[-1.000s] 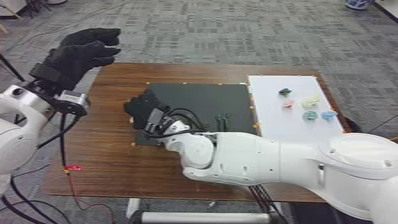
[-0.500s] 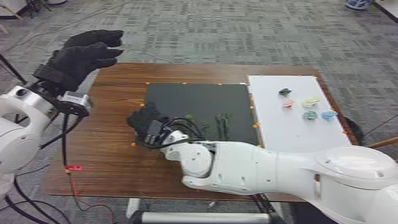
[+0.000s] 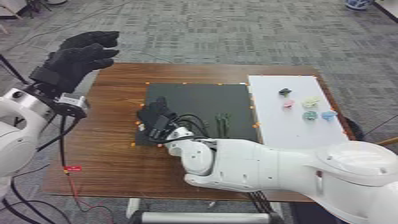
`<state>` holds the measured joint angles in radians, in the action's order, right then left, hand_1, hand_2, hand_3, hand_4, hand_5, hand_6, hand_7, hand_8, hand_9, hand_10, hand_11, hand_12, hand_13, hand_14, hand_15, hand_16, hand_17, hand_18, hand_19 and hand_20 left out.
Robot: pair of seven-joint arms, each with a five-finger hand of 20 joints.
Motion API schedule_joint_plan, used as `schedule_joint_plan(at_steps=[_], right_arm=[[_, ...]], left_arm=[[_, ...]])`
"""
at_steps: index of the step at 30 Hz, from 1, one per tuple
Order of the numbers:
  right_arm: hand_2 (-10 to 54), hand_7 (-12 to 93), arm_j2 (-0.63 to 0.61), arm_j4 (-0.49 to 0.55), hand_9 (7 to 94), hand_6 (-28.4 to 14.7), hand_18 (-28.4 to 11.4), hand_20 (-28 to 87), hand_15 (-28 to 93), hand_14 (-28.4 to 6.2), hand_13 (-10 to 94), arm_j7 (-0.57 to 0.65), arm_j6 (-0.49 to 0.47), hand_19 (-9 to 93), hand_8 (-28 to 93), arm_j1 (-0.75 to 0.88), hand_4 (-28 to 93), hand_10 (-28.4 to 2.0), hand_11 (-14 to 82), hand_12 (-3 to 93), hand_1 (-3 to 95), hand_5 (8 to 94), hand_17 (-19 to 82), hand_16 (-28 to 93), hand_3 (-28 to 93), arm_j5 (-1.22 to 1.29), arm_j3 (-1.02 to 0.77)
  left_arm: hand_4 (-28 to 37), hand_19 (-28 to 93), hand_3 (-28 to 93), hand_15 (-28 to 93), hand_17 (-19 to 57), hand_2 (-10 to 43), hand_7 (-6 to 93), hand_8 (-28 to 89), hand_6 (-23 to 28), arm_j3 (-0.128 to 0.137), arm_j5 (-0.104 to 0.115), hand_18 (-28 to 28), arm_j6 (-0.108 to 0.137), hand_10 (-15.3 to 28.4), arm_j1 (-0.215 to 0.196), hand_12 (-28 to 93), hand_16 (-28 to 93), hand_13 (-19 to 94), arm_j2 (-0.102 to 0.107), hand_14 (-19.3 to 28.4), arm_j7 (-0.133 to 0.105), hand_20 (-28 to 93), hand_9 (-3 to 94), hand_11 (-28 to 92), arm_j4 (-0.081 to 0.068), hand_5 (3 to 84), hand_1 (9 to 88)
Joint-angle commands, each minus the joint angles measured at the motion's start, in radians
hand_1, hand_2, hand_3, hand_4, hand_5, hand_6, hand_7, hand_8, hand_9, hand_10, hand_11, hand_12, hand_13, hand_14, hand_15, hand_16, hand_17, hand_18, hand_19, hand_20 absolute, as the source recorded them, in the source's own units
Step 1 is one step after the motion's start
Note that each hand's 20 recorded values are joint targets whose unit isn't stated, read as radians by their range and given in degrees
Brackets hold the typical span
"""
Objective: Arrange flowers
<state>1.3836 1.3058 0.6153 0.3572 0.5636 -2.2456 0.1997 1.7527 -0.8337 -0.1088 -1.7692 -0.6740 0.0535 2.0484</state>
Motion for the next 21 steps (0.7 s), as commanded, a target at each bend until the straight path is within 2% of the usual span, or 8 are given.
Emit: schedule_joint_plan(at_steps=[1,3,5,14,16,21], right_arm=[[-9.5,43,-0.015,0.023,58.6,1.9,-19.1,59,80,-9.0,58,-0.012,-0.044,84,3,-0.016,-28,-9.3,55.2,61.1,38.7,56.0,31,48,80,0.004,-0.026],[-9.5,42,-0.018,0.03,57.6,1.9,-19.2,59,80,-9.0,58,-0.007,-0.039,84,-1,-0.02,-28,-9.7,56.9,58.8,37.2,55.2,31,48,82,0.0,-0.022],[-9.5,41,-0.021,0.04,56.2,1.2,-19.3,59,80,-9.1,58,-0.009,-0.031,84,-15,-0.025,-28,-10.5,57.9,57.0,35.8,54.5,30,47,83,0.013,-0.021],[-9.5,39,-0.027,0.086,52.5,0.0,-19.5,59,80,-9.1,58,0.014,0.024,84,-16,-0.049,-28,-11.7,61.1,50.8,33.3,50.8,30,47,84,0.006,-0.013],[-9.5,38,-0.028,0.091,51.8,-0.3,-19.4,59,81,-9.3,58,0.013,0.036,84,-16,-0.055,-28,-12.0,61.1,50.5,33.2,50.1,30,47,84,0.014,-0.015],[-9.5,38,-0.037,0.102,51.1,-0.3,-19.3,59,81,-9.1,57,0.006,0.047,84,-16,-0.052,-28,-12.1,61.6,49.6,33.0,49.8,30,47,84,0.008,-0.028]], left_arm=[[-26.5,34,69,36,-8.1,-5.8,23.4,-11,3.3,0.013,0.003,20.0,0.001,11.4,-0.012,13,-5,12,-0.014,14.5,0.0,10,19.5,24,0.01,26.0,26.9],[-26.5,34,69,35,-8.1,-5.9,23.2,-11,3.3,0.02,0.005,20.0,-0.001,11.5,-0.019,13,-5,12,-0.016,14.6,0.0,10,19.6,24,0.012,26.0,26.8],[-26.5,34,69,36,-8.1,-5.8,23.2,-11,3.3,0.025,0.004,20.0,0.002,11.4,-0.026,13,-5,12,-0.018,14.6,0.0,10,19.6,23,0.015,26.0,26.8],[-26.3,35,69,35,-8.2,-5.5,23.2,-11,3.2,0.033,0.006,20.0,0.006,11.5,-0.04,14,-4,12,-0.022,14.5,0.0,10,19.6,23,0.021,26.0,26.8],[-26.3,35,69,35,-8.3,-5.4,23.2,-11,3.3,0.026,0.005,19.9,0.005,11.5,-0.031,14,-4,12,-0.022,14.5,0.0,10,19.6,23,0.017,26.1,26.9],[-26.1,34,69,35,-8.2,-5.3,23.3,-11,3.3,0.029,0.005,19.8,0.007,11.6,-0.036,14,-4,12,-0.024,14.4,-0.003,10,19.5,23,0.018,26.1,26.9]])
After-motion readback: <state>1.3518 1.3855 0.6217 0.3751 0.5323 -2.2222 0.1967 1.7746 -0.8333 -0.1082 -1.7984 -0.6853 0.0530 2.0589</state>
